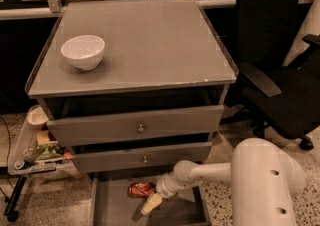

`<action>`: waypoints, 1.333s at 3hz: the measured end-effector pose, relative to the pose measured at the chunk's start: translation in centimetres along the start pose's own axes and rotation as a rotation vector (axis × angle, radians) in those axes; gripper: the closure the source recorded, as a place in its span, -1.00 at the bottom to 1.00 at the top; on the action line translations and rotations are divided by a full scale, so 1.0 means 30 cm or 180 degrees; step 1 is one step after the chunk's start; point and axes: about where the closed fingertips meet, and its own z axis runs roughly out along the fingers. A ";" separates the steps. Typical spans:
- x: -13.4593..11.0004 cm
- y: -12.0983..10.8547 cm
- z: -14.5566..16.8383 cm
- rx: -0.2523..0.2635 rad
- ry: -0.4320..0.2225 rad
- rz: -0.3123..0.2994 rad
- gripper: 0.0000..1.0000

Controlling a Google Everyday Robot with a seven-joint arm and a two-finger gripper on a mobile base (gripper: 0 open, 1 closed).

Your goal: Pick coke can from bottom drawer and place on counter

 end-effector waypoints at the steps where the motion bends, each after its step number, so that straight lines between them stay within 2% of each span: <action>1: -0.001 -0.043 0.049 0.0161 -0.0086 0.0040 -1.00; 2: -0.021 -0.135 0.114 0.0368 -0.0150 -0.0001 -1.00; 3: -0.022 -0.136 0.115 0.0369 -0.0151 -0.0001 -1.00; 4: -0.023 -0.134 0.152 0.0427 -0.0119 -0.0087 -1.00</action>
Offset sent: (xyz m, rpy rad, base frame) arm 0.0429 0.0062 -0.0439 -0.0105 -0.1070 -0.1162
